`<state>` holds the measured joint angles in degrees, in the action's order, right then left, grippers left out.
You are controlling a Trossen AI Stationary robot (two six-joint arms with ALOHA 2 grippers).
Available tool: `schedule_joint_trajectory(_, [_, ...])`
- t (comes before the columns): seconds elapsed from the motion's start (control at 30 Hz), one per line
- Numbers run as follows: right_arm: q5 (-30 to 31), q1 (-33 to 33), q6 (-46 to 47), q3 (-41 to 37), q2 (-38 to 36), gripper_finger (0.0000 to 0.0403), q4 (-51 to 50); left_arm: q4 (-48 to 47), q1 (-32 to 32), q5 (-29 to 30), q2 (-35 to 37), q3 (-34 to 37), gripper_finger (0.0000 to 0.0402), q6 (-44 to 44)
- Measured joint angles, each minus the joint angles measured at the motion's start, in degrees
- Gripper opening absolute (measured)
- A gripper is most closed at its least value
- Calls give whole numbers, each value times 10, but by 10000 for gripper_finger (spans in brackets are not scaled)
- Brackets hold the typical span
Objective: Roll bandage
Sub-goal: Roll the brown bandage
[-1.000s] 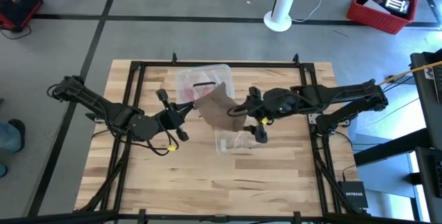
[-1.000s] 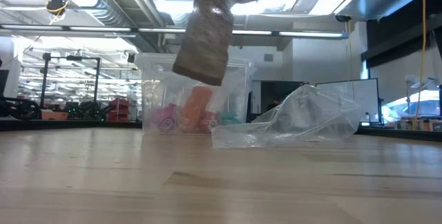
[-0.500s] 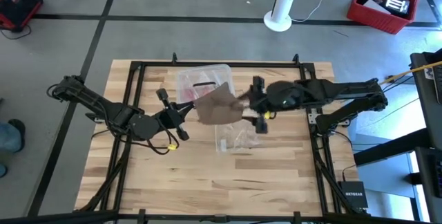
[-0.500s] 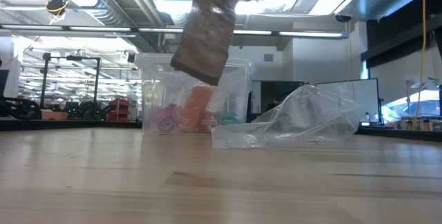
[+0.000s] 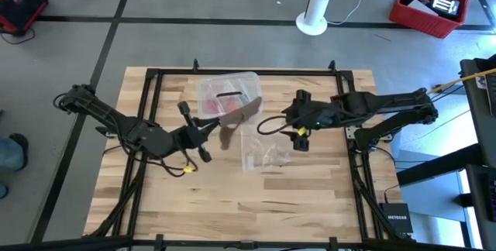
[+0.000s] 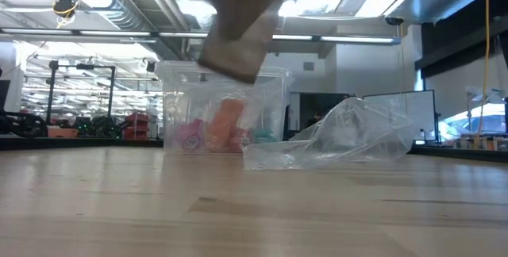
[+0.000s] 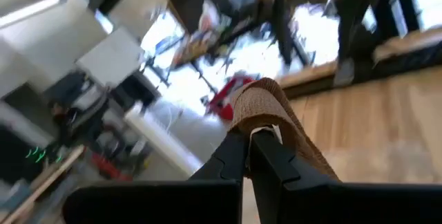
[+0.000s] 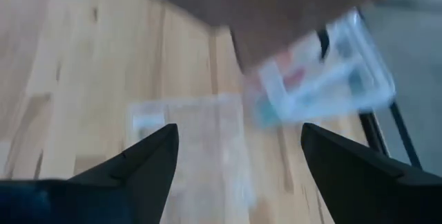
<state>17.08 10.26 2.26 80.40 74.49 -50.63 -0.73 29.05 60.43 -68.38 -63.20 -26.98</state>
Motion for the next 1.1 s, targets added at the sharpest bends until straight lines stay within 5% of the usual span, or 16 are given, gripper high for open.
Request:
schedule_joint_trajectory(0.23, [-1,-14,-62,-180,-68,308,282,25,33,-36,0,0,0,-44])
schedule_joint_trajectory(0.4, [-91,-13,-63,-230,-77,308,413,2,30,-35,0,0,0,-17])
schedule_joint_trajectory(0.57, [-137,-13,-42,-239,-55,308,433,-3,24,-35,0,0,0,-11])
schedule_joint_trajectory(1.1, [-138,-13,-45,-239,-41,300,483,-1,23,-35,0,0,0,2])
